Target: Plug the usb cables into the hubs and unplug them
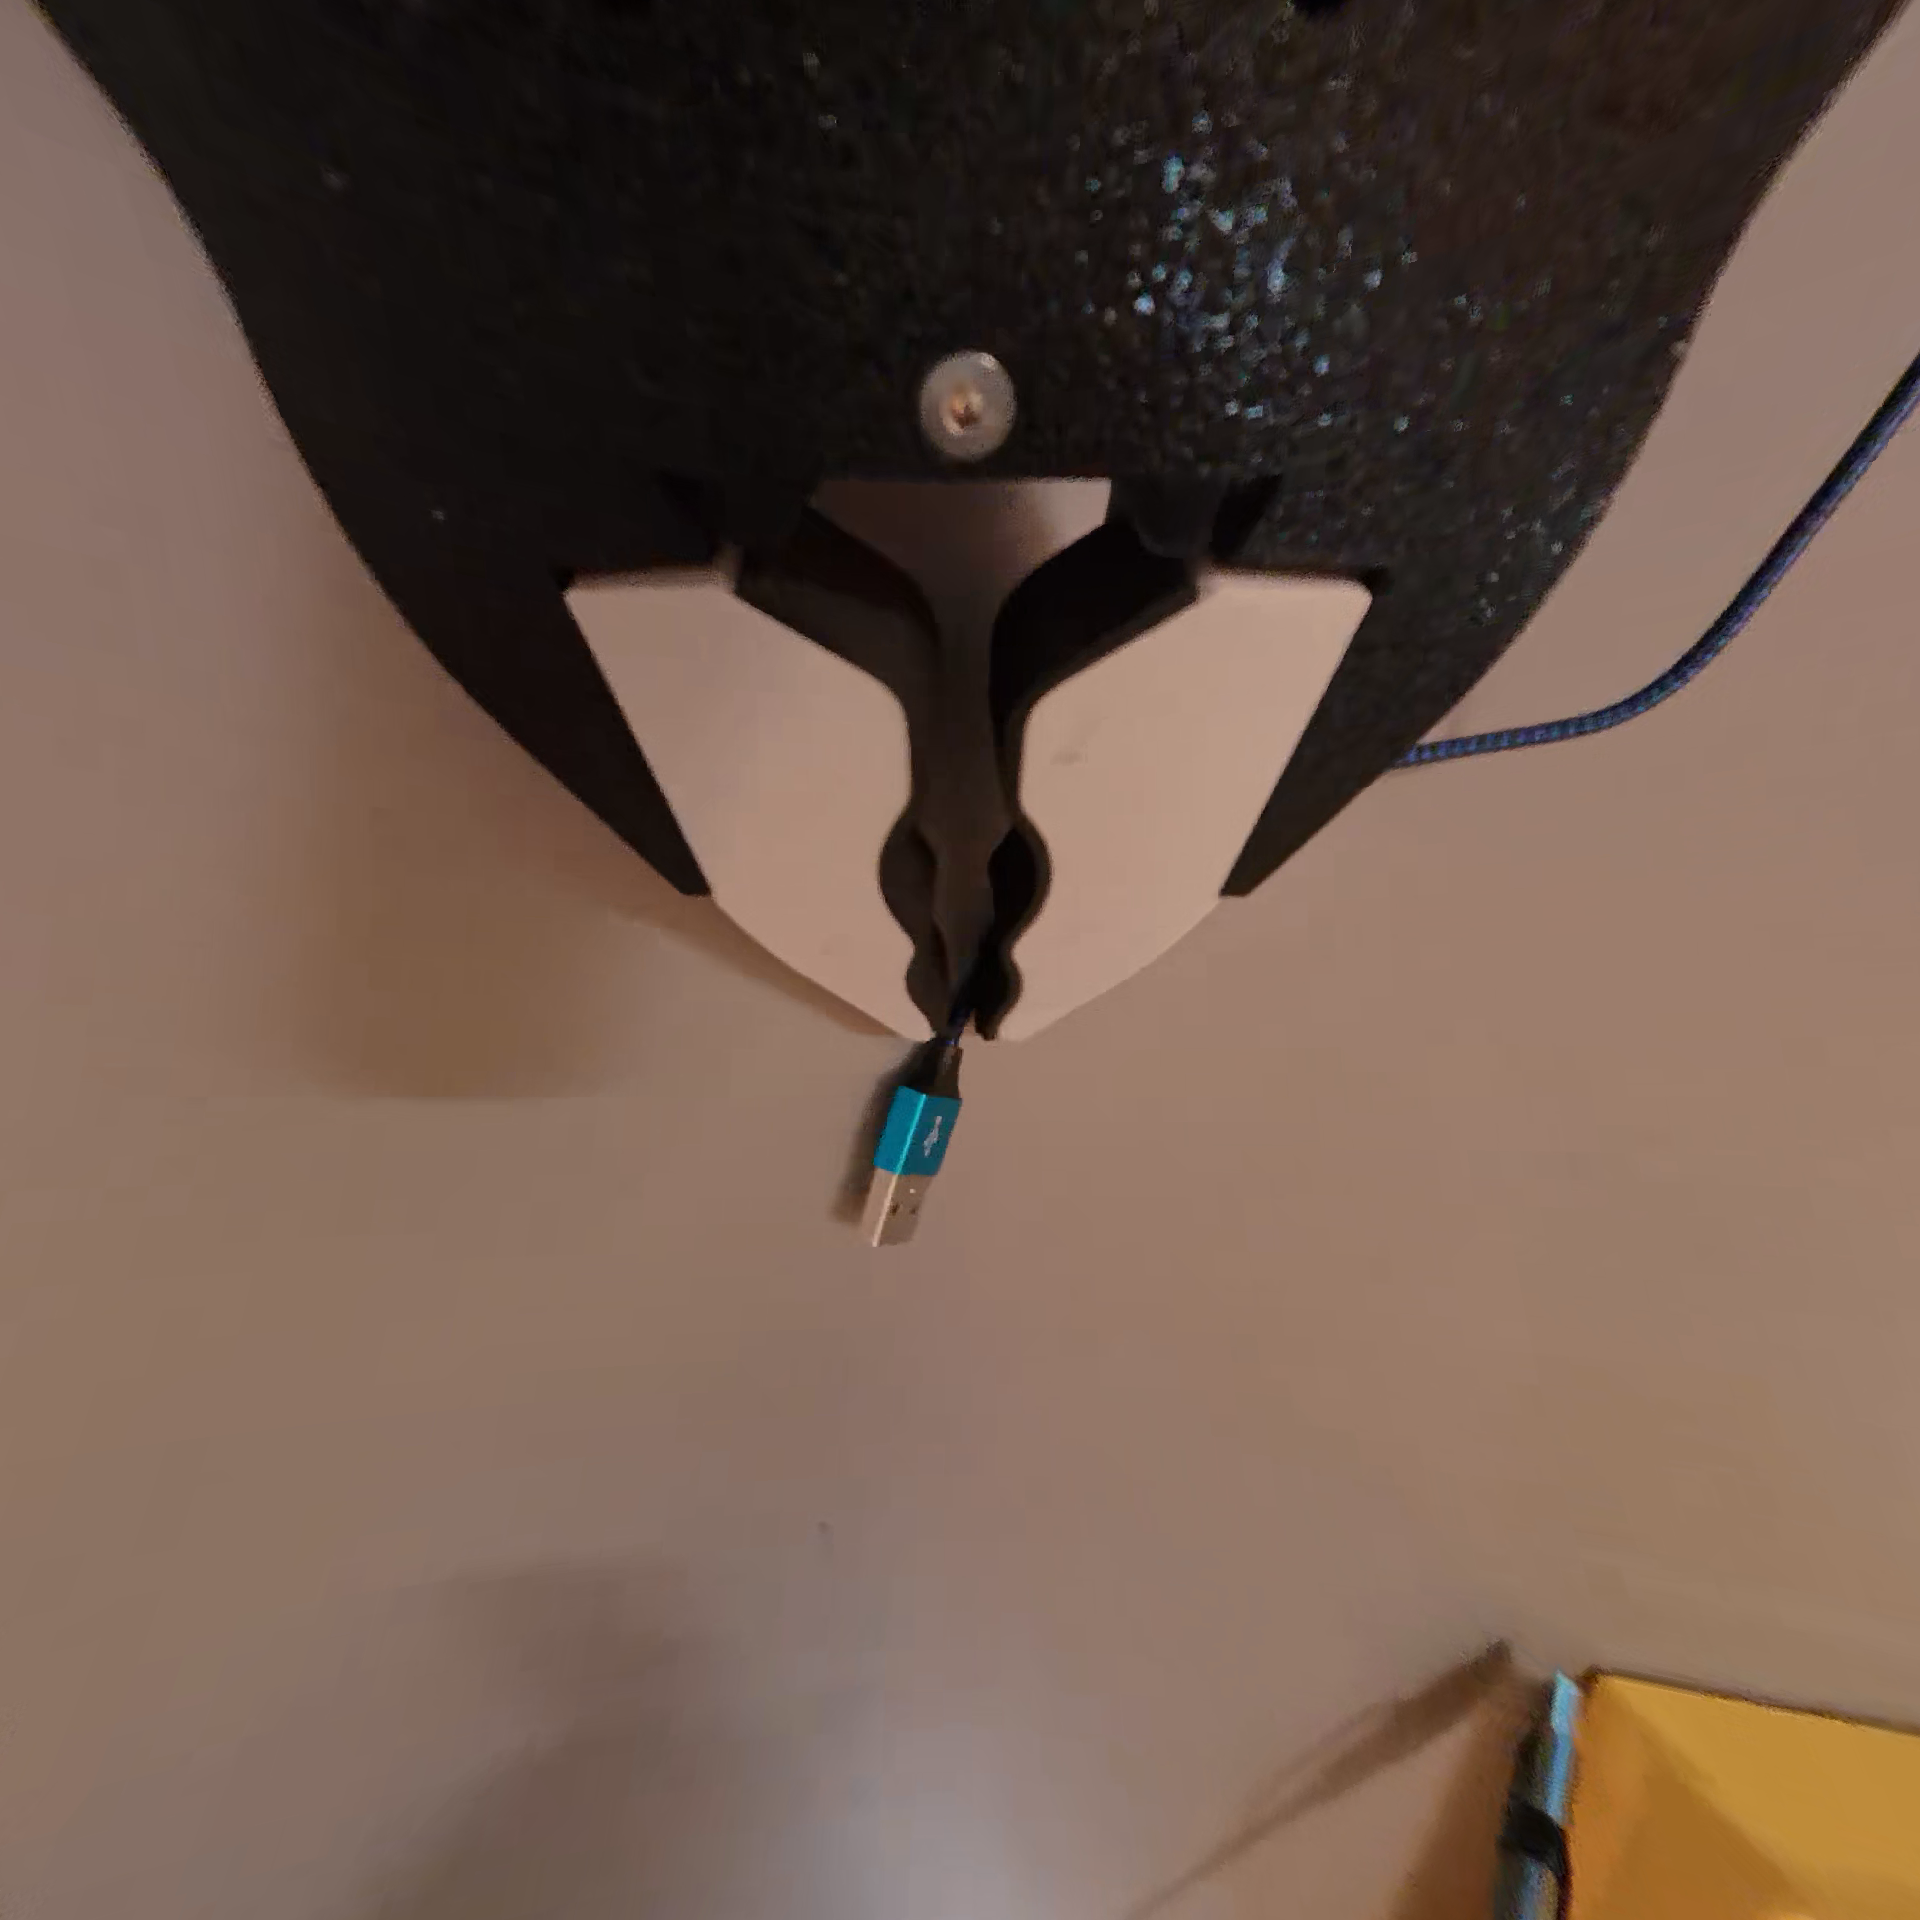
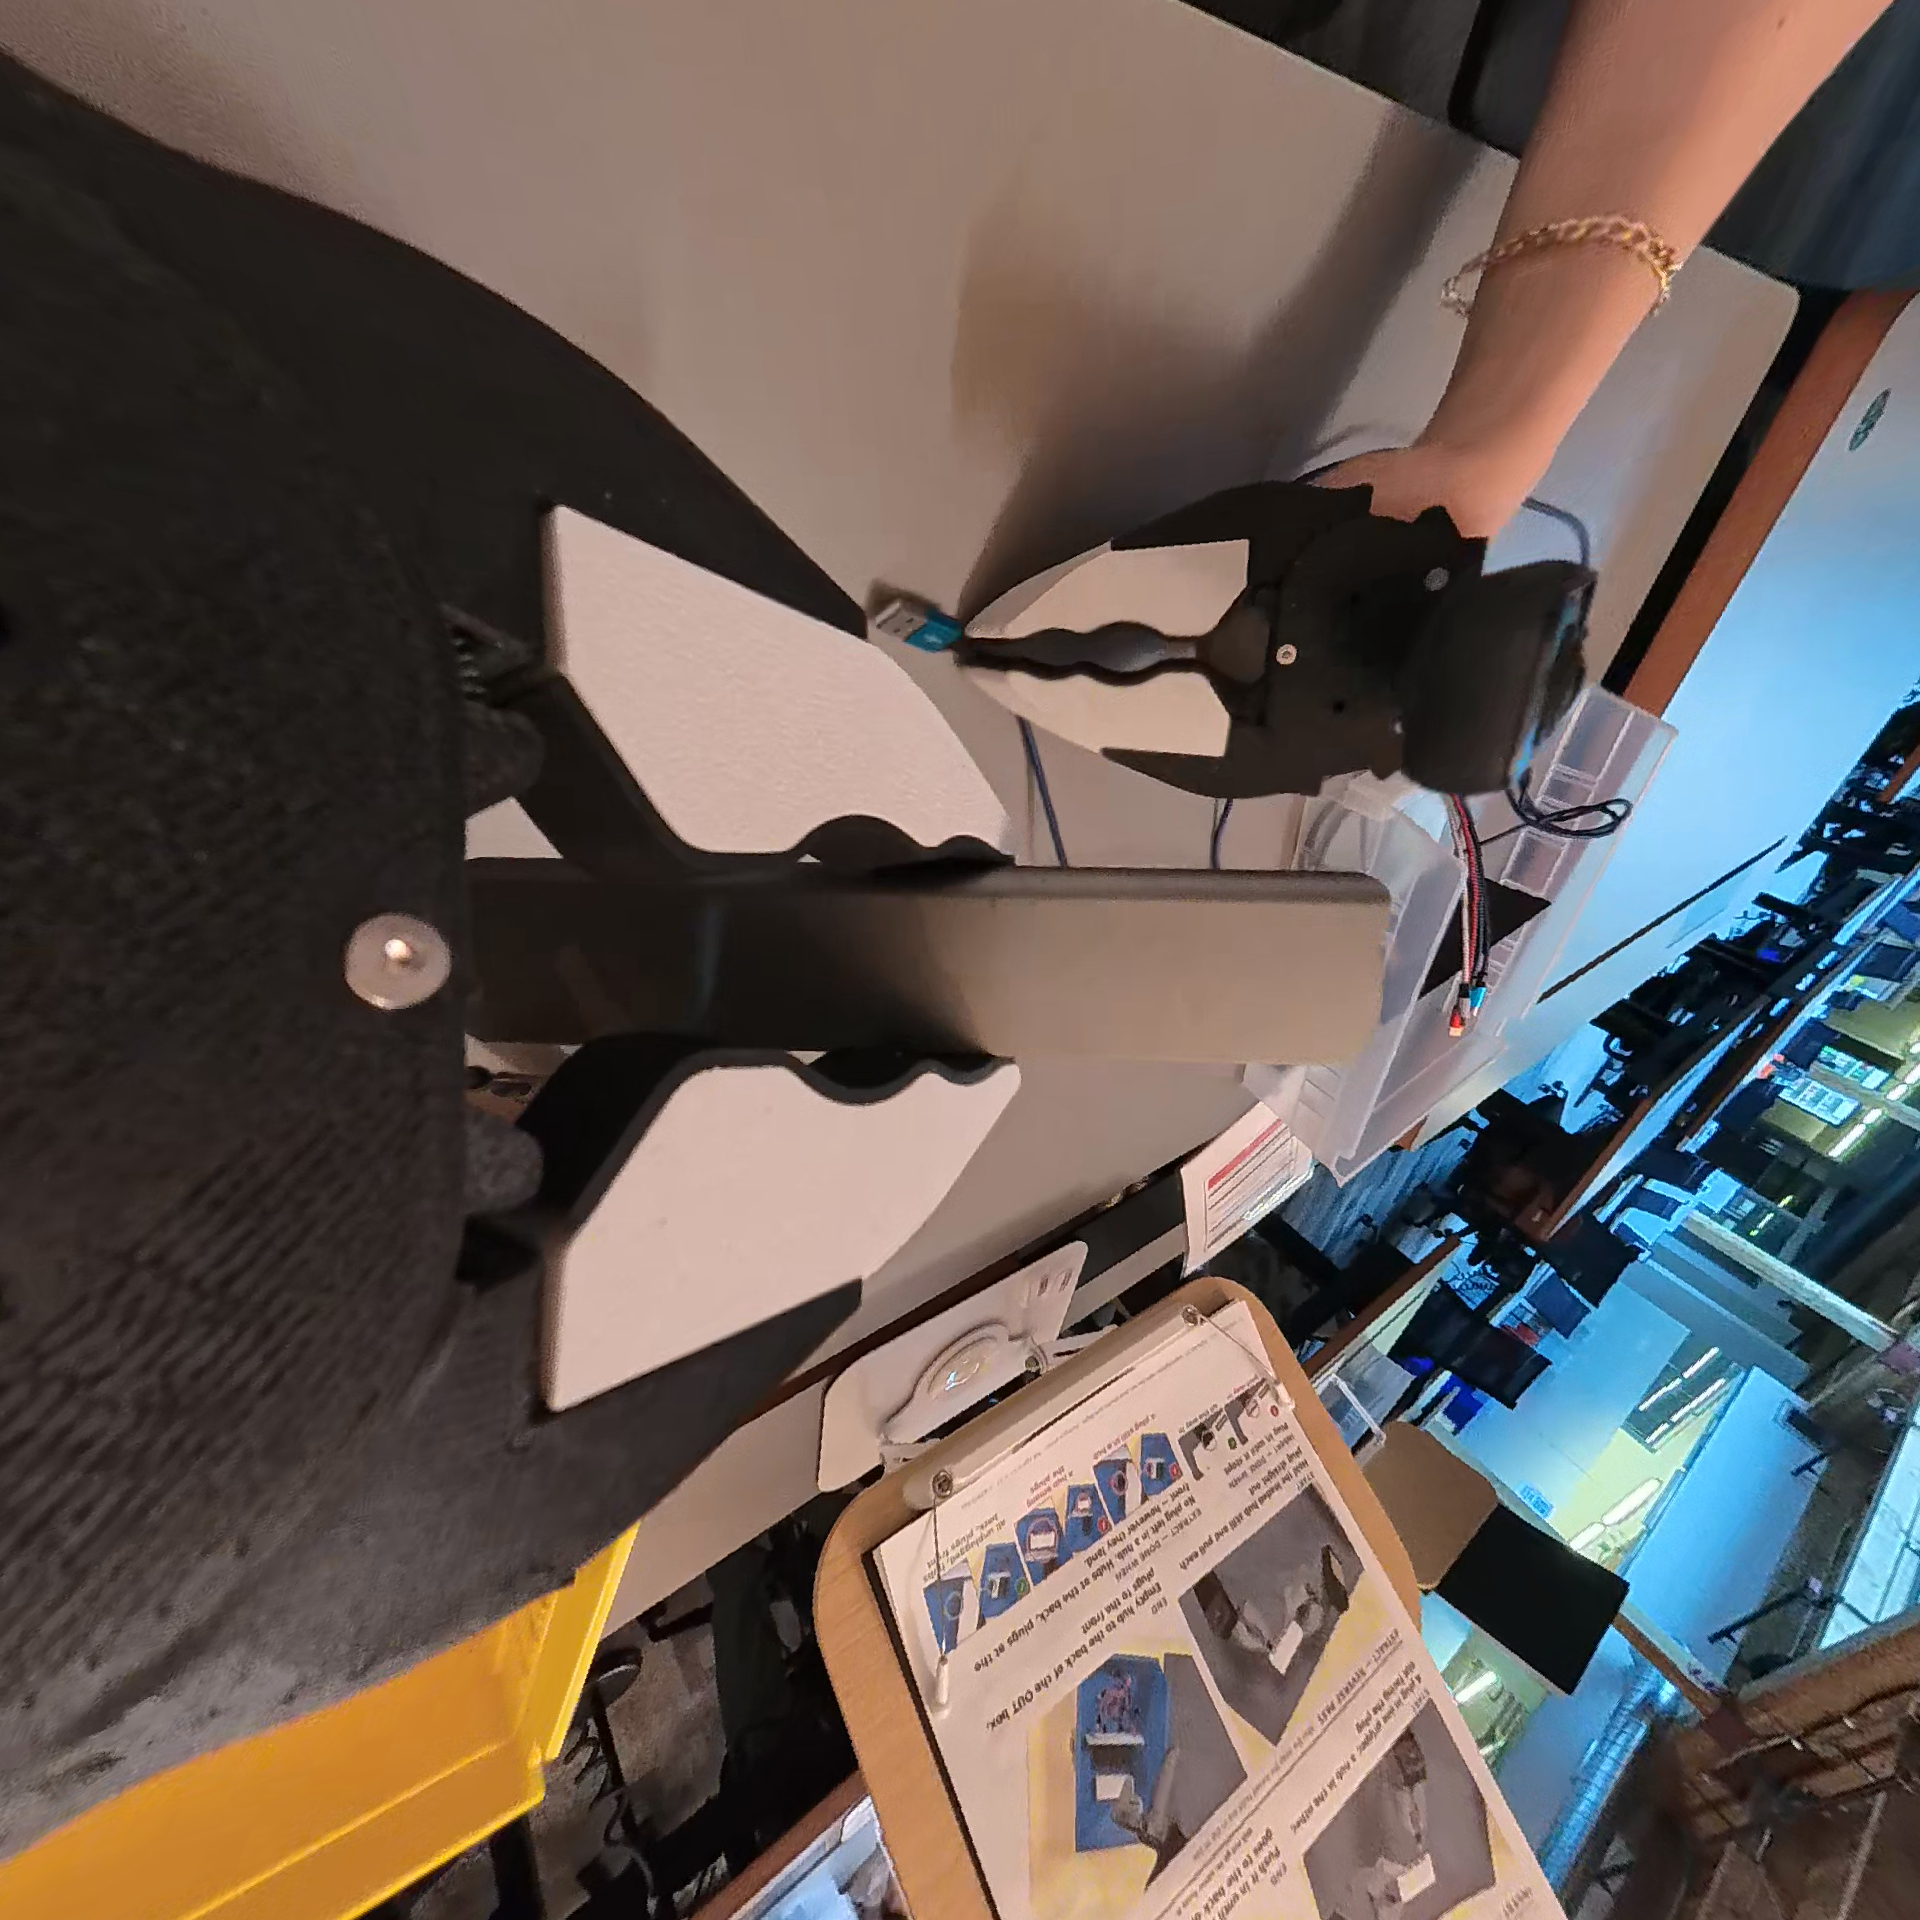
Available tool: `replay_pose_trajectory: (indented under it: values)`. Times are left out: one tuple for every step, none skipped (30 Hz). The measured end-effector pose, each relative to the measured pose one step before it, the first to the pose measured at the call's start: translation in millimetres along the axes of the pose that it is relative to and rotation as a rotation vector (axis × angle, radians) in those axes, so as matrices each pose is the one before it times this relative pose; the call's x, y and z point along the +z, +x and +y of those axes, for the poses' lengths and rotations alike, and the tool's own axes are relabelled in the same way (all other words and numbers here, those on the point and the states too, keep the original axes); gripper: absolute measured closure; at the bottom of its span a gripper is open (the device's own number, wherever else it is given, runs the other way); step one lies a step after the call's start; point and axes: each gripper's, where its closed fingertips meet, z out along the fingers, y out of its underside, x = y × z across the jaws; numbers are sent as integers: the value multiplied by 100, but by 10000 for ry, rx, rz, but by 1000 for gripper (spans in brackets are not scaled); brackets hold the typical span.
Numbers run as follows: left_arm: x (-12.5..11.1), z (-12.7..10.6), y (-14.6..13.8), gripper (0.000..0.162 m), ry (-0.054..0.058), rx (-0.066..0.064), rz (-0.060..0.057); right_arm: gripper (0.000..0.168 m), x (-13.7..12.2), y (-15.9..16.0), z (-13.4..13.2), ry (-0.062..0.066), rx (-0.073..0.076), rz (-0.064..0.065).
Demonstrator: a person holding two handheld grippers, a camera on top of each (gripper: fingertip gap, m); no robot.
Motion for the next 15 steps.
replay_pose_trajectory:
  values:
    - [92,-141,337,158,-79,-333,227,137,-135,97,-56,30,0,45]
    - [37,-169,734,159,-92,-268,426,137,-124,88,1,-1,0,34]
    - [17,-218,975,159,-61,-232,547,137,-133,64,32,-18,9,24]
    - [0,-302,987,159,6,-295,535,137,-124,30,45,-17,-6,14]
    - [-27,-440,906,159,129,-393,530,137,-123,24,-9,1,-17,16]
    - [-94,-544,628,158,254,-422,403,137,-94,40,-21,16,-1,21]
    - [-255,-605,27,153,349,-293,18,137,-88,15,-29,15,18,7]
    - [-543,-707,-512,133,434,-96,-359,137,-52,16,-25,17,7,11]
    - [-898,-657,-635,118,393,-73,-425,137,-50,-14,-7,12,3,0]
    - [-1266,-554,-685,107,286,-206,-413,137,-34,-44,2,1,0,-11]
    - [-1646,-534,-981,98,260,-267,-558,137,-47,-45,6,-18,-15,-11]
    - [-2054,-511,-1410,97,271,-246,-790,137,-56,-6,13,-25,-18,7]
    - [-2408,-476,-1923,99,295,-245,-999,137,-71,36,3,-13,-9,30]
    - [-2646,-333,-2506,103,250,-328,-1187,137,-62,45,-10,7,8,17]
    - [-2749,96,-3382,107,25,-528,-1516,137,-65,47,-18,19,12,16]
